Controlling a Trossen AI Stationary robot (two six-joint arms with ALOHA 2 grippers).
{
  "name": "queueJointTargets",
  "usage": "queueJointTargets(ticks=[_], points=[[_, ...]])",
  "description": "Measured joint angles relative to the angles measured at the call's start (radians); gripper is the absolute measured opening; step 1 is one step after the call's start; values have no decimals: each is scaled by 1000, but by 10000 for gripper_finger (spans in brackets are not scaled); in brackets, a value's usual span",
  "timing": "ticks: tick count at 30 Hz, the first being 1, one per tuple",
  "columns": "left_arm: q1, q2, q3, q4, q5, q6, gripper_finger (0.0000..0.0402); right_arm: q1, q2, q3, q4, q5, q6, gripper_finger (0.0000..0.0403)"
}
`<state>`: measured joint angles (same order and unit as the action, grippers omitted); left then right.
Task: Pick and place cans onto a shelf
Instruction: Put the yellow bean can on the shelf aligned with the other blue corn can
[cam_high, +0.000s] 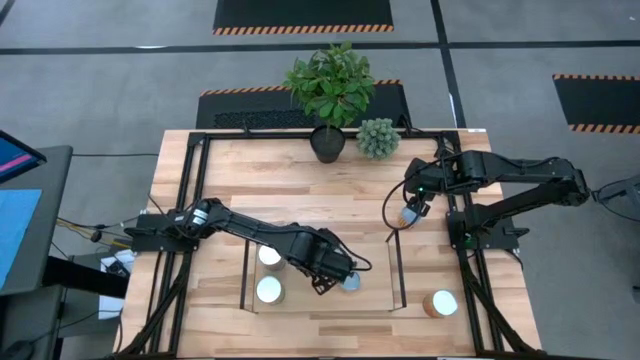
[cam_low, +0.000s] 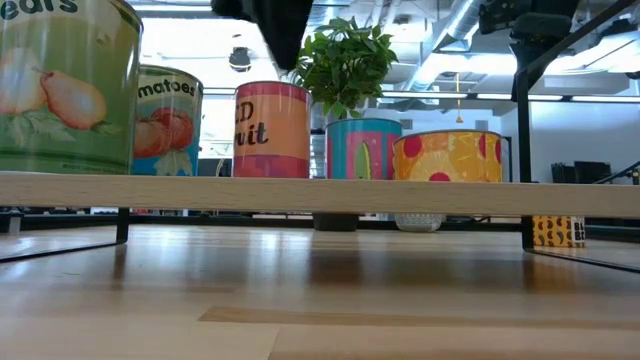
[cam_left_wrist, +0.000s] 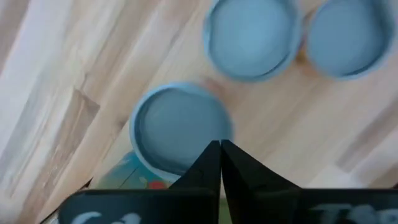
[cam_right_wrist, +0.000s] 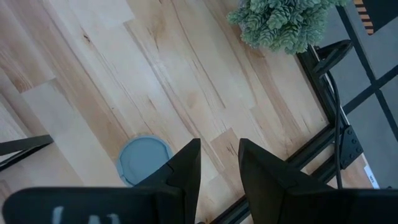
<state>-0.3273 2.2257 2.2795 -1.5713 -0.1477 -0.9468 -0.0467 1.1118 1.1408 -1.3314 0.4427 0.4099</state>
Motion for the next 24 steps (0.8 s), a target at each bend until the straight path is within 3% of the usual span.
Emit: queueJointTargets(ticks=[4, 9, 16, 20, 24], points=[[-1, 0, 77, 2, -58, 17, 0, 1, 0, 0, -7, 0, -29, 131], [-27, -66, 63, 1, -172, 191, 0, 24, -24, 0, -48, -4, -66, 131], [-48, -203, 31, -1, -445, 402, 0, 57, -33, -9, -95, -26, 119, 131], [-45, -339, -91, 0, -544, 419, 0, 69, -49, -95, -94, -29, 221, 131], [-46, -503, -311, 1, -551, 364, 0, 93, -46, -211, -68, -130, 190, 131]])
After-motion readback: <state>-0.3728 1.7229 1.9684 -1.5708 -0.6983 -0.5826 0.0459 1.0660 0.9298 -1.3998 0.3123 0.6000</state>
